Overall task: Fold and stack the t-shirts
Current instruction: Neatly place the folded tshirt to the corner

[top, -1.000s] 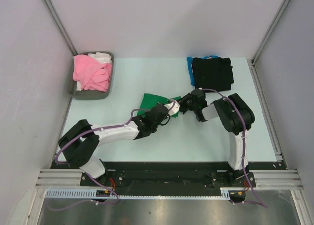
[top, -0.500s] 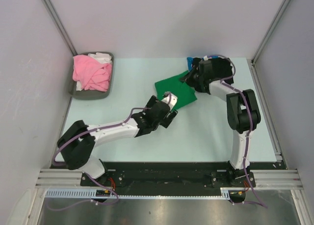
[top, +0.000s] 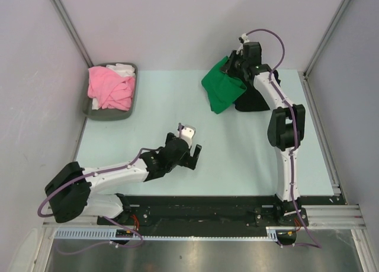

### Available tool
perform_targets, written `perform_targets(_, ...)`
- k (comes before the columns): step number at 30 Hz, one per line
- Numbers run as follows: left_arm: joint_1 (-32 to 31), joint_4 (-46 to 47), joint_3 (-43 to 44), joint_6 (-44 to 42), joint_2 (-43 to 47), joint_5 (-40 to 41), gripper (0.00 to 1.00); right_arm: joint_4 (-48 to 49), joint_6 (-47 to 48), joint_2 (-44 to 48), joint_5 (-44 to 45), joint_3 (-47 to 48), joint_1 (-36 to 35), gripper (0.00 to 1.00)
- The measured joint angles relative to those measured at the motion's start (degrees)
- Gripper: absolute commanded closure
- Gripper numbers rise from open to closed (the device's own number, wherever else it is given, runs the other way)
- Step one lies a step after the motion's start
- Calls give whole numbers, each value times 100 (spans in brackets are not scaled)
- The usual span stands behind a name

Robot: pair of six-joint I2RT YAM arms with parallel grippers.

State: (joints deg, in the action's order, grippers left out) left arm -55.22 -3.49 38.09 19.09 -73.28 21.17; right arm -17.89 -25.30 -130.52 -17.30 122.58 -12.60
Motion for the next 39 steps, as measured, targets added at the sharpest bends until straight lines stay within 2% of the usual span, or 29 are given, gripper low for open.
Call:
perform_targets(6,0,247,-68,-2,-70,-90,0,-332,144,-116,-197,236,127,100)
perform_targets(19,-2,778,-92,-2,-739,-345,0,-369,138,-116,-667,271,876,100)
perform_targets(39,-4,896,-83,-2,-1093,-511,0,-7,-601,-81,-1497,518,1338,100)
